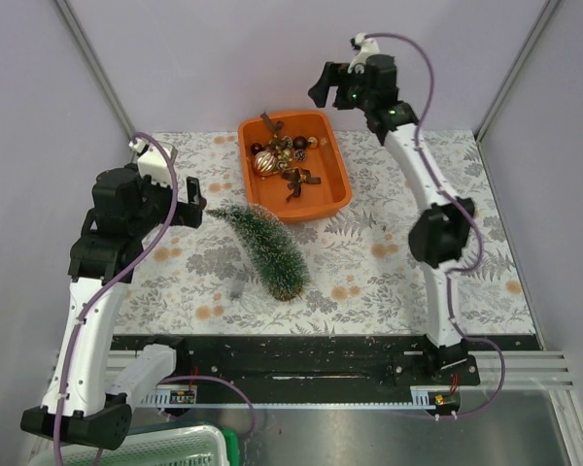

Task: Decorate the small christmas tree

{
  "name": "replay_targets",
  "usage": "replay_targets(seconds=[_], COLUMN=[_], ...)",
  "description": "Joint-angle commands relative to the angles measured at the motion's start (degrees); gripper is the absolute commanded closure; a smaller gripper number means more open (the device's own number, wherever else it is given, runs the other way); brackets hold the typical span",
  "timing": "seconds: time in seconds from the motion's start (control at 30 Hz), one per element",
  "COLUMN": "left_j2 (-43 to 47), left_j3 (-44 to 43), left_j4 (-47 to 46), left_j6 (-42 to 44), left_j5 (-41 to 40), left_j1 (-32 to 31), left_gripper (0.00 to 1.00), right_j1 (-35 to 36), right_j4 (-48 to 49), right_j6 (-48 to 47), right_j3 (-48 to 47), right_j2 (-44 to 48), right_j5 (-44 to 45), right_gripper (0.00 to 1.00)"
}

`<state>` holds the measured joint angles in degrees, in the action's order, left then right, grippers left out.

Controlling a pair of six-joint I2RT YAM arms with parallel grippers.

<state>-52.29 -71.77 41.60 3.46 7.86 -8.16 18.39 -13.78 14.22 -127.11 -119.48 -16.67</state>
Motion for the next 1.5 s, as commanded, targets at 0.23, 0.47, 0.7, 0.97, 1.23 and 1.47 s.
replay_targets(seconds=[0.23, 0.47, 0.7, 0.97, 1.23, 1.47], left_j2=[-4.1, -3.5, -1.7, -0.7, -0.6, -2.2], left_j3=[-3.5, -1.7, -2.1, -2.2, -2.8, -4.7], left_j4=[1.3, 0.9, 1.5, 1.7, 2.8, 4.2], left_j6=[0.3, 0.6, 0.0, -1.4, -2.0, -1.4], left_j5=[2.5, 4.2, 5.1, 7.6, 9.6, 12.0], left_j1=[11.1, 12.6, 12.6, 12.6, 12.6, 12.6], left_gripper=[0.01, 0.01, 0.01, 0.01, 0.01, 0.01], right_j1=[0.2, 3.9, 3.8, -0.3, -4.9, -8.5], right_j4=[-5.8, -4.2, -6.4, -2.0, 0.2, 0.0], right_j6=[9.4, 2.1, -3.6, -3.2, -10.3, -17.2], right_j3=[-15.1, 1.9, 14.7, 35.8, 50.3, 57.5], right_j2=[-25.5, -16.7, -8.9, 4.3, 16.5, 21.0], right_j5=[5.5, 21.1, 32.8, 35.6, 33.4, 38.7], right_gripper=[0.01, 0.01, 0.24, 0.65, 0.68, 0.60])
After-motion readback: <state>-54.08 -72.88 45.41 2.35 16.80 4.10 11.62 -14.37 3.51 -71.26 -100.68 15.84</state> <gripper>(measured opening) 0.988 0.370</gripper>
